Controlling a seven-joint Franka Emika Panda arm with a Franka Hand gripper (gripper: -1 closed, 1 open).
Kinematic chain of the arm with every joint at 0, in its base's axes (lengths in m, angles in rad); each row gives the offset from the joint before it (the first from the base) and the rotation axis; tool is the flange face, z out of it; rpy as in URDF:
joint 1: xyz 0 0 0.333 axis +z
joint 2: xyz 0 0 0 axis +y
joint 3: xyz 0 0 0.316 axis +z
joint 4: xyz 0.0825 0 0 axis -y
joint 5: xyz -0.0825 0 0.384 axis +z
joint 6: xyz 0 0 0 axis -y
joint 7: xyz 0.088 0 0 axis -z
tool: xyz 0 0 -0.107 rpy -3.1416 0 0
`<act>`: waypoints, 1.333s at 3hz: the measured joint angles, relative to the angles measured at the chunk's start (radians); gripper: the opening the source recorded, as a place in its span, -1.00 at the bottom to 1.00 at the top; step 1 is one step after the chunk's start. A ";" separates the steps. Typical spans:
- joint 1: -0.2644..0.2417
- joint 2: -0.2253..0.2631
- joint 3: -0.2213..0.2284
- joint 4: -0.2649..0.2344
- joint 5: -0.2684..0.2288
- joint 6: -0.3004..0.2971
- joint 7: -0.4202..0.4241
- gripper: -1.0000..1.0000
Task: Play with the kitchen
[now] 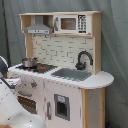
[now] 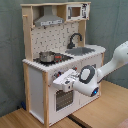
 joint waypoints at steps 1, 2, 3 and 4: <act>-0.001 0.001 0.002 0.000 0.004 0.056 0.126 1.00; 0.000 0.001 0.002 0.000 0.004 0.108 0.211 1.00; 0.025 0.073 -0.015 -0.036 0.019 0.056 0.212 1.00; 0.086 0.075 -0.010 -0.057 0.069 -0.005 0.215 1.00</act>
